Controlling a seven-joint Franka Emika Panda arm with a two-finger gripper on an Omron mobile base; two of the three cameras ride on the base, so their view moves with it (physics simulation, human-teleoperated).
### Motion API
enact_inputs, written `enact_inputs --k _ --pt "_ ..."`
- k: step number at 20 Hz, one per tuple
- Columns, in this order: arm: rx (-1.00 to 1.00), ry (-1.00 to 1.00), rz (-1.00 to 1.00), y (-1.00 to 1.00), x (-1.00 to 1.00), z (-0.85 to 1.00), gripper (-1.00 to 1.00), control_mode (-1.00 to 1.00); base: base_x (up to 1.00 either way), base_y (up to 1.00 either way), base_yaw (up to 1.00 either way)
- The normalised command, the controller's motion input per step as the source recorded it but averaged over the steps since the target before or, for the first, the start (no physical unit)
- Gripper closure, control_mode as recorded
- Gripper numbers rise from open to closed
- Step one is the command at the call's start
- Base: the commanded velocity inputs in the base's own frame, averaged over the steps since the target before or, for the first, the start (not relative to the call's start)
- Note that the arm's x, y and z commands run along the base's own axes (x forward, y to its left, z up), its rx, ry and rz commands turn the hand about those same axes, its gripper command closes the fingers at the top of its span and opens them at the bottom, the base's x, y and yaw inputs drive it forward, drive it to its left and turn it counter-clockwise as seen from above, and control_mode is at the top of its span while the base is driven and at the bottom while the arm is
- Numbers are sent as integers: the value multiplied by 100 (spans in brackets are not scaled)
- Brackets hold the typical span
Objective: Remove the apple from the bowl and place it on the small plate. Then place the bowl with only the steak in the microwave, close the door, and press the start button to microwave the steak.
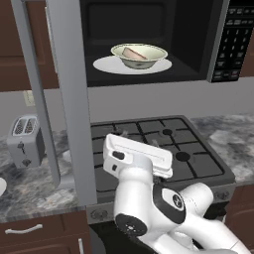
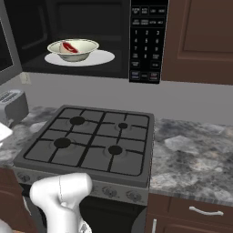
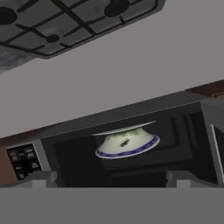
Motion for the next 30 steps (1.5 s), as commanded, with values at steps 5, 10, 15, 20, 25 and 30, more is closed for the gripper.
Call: enact_inputs --k 5,10,15,20,25,30 --pt "-5 -9 -2 44 -2 -26 -100 -100 0 0 0" --pt "-6 0 -9 69 -5 -1 -100 -100 0 0 0" --pt "-3 -1 -10 72 -8 0 -100 -100 0 0 0" --pt "0 -11 -10 49 -32 9 -100 -100 0 0 0" --pt "-2 -15 -7 24 -28 30 -100 -100 0 0 0" --pt "-4 -16 -9 2 -24 33 -100 -100 0 0 0"
